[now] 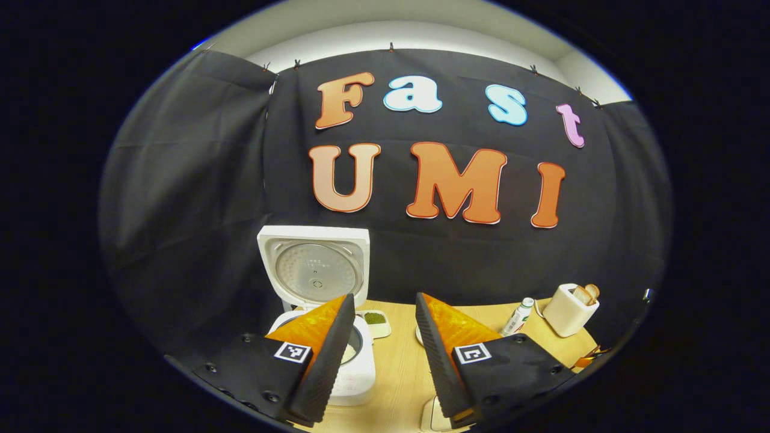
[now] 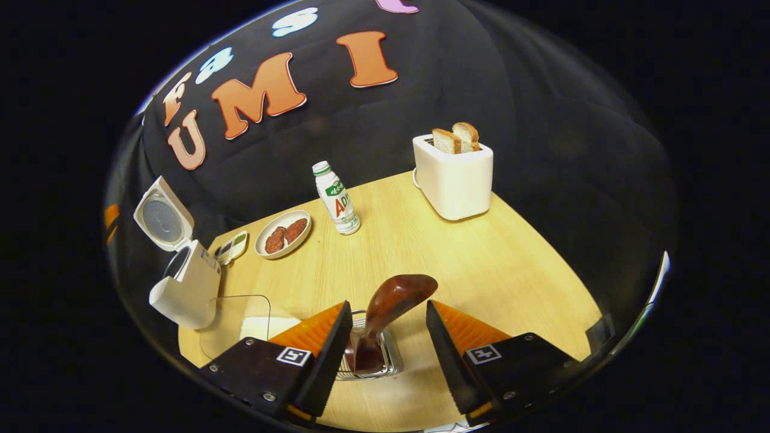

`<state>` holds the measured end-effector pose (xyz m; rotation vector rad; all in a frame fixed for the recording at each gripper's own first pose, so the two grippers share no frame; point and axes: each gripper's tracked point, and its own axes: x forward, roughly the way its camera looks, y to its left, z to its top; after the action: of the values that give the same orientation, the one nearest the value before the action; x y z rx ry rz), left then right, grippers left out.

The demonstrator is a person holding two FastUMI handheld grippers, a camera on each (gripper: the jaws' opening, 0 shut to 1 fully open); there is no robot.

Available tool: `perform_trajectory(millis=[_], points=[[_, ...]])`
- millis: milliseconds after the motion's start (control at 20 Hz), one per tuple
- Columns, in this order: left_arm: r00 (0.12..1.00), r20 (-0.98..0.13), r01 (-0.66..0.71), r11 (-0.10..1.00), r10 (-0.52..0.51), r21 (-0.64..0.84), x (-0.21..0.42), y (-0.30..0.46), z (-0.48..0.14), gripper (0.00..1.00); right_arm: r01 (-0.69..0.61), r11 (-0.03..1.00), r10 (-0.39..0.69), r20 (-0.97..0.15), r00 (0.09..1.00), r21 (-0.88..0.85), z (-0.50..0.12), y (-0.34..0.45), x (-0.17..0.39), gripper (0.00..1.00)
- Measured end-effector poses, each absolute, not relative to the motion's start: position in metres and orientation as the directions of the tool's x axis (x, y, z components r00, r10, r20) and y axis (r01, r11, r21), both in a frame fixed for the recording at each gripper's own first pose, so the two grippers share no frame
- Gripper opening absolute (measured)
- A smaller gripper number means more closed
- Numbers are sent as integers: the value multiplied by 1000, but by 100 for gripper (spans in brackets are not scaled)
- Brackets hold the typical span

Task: Close the left gripper, press the button to open the rice cooker; take a wooden spoon from the chopstick holder with the right hand, scoop a spoonful of rice and pour it into the rice cooker, then put the wooden spoon back into the chopstick holder.

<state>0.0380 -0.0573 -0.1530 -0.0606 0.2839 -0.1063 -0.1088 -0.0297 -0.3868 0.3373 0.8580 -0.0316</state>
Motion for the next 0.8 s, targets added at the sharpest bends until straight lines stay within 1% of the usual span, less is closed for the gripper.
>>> perform_trajectory(millis=[50, 100, 150, 200, 250, 300, 350, 400, 450, 500, 550, 600, 650, 700, 750, 800], points=[[953, -282, 93, 993, -109, -69, 35, -59, -154, 75, 161, 938, 129, -739, 661, 307, -386, -28, -108, 76], [953, -285, 85, 994, -101, -69, 33, -59, -154, 72, 157, 930, 148, -729, 668, 333, -387, -25, -105, 71], [954, -285, 78, 994, -96, -72, 31, -60, -152, 72, 152, 923, 162, -715, 680, 354, -388, -22, -103, 64], [954, -287, 71, 995, -88, -72, 29, -61, -153, 72, 148, 917, 170, -698, 696, 372, -389, -20, -100, 62], [955, -286, 61, 996, -79, -70, 29, -62, -152, 75, 152, 910, 178, -695, 697, 386, -392, -19, -99, 59], [954, -291, 58, 996, -76, -69, 28, -65, -153, 72, 158, 899, 191, -689, 699, 409, -395, -17, -98, 44], [953, -294, 52, 997, -69, -65, 27, -68, -153, 72, 170, 890, 192, -684, 704, 424, -398, -18, -97, 44], [951, -300, 53, 997, -69, -62, 27, -71, -154, 72, 182, 881, 193, -683, 705, 436, -401, -19, -95, 30], [950, -305, 49, 997, -64, -57, 26, -75, -155, 75, 188, 867, 205, -674, 710, 461, -401, -18, -93, 28], [949, -310, 48, 997, -62, -53, 26, -79, -155, 72, 196, 856, 216, -674, 706, 479, -403, -16, -92, 23], [947, -316, 46, 998, -60, -49, 25, -83, -156, 72, 210, 846, 219, -679, 701, 490, -403, -15, -91, 22], [946, -319, 45, 998, -57, -46, 24, -86, -156, 72, 214, 845, 222, -684, 695, 491, -405, -15, -88, 14], [944, -325, 44, 998, -56, -43, 22, -89, -157, 72, 209, 850, 222, -689, 690, 484, -406, -14, -87, 17], [944, -327, 41, 998, -52, -41, 20, -89, -157, 75, 203, 856, 222, -693, 686, 475, -407, -13, -85, 15], [945, -324, 42, 998, -52, -37, 18, -89, -156, 72, 202, 859, 218, -691, 689, 472, -404, -12, -83, 14], [948, -314, 38, 999, -44, -26, 15, -86, -154, 72, 199, 860, 219, -692, 688, 470, -400, -11, -81, 13]])
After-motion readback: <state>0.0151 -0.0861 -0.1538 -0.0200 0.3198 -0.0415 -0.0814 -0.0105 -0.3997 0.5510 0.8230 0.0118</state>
